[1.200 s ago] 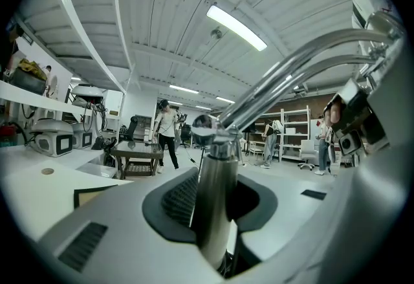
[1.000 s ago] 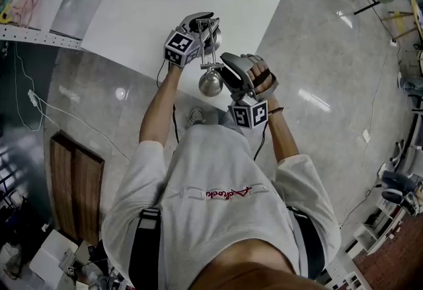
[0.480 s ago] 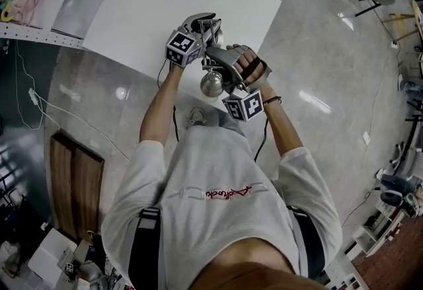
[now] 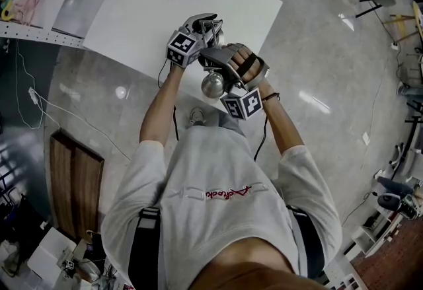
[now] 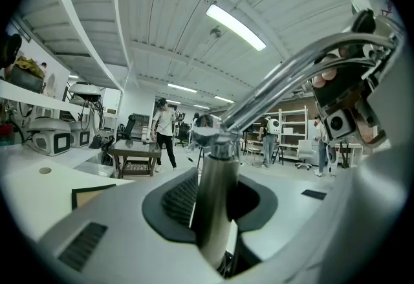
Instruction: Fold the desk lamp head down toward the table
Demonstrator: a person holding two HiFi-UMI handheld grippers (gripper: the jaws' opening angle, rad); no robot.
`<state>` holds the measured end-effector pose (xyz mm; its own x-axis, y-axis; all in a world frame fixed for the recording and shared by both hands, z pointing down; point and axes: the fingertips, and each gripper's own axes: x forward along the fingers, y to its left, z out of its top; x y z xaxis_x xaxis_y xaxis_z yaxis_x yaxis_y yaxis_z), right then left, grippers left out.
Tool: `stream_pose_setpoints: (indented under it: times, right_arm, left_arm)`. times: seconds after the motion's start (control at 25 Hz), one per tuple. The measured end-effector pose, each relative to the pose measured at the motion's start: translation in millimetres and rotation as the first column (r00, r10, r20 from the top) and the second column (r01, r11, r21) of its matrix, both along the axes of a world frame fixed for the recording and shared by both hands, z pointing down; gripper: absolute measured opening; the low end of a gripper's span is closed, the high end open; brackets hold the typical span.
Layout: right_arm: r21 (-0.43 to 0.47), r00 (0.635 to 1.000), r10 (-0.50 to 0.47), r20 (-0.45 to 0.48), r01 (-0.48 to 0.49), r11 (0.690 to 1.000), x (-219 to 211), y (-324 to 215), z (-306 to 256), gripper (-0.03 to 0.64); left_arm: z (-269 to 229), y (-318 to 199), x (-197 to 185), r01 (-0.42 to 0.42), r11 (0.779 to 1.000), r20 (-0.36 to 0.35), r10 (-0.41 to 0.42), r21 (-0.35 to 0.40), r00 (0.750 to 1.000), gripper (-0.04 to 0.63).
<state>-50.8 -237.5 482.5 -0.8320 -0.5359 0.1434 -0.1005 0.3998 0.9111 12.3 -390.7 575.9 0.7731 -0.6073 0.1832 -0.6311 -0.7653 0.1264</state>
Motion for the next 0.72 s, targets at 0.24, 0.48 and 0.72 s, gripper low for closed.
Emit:
stream_pose_setpoints:
  times: [0.24,0.48,0.72]
  right_arm:
    - [0.008,1.0,0.008,0.018,-0.008,1.0,0.0,-0.4,-2.2,0.124]
    - [-0.006,1.0,0.007,0.024,-0.007,1.0,0.0,0.5,-1.7,0.124]
    - [-0.046,1.0,-0.011,0.004,0.011,0.999,0.7,7.7,13.7,0.137]
  left_arm:
    - [0.6,0.4,0.2,-0.004,1.0,0.001,0.004,-0.001,1.0,0.12]
    - [2.6,0.2,-0.2,-0.006,1.0,0.007,0.006,0.001,1.0,0.12]
    - [3.1,-0.7,-0.1,-0.007,1.0,0.007,0.007,0.005,1.0,0.12]
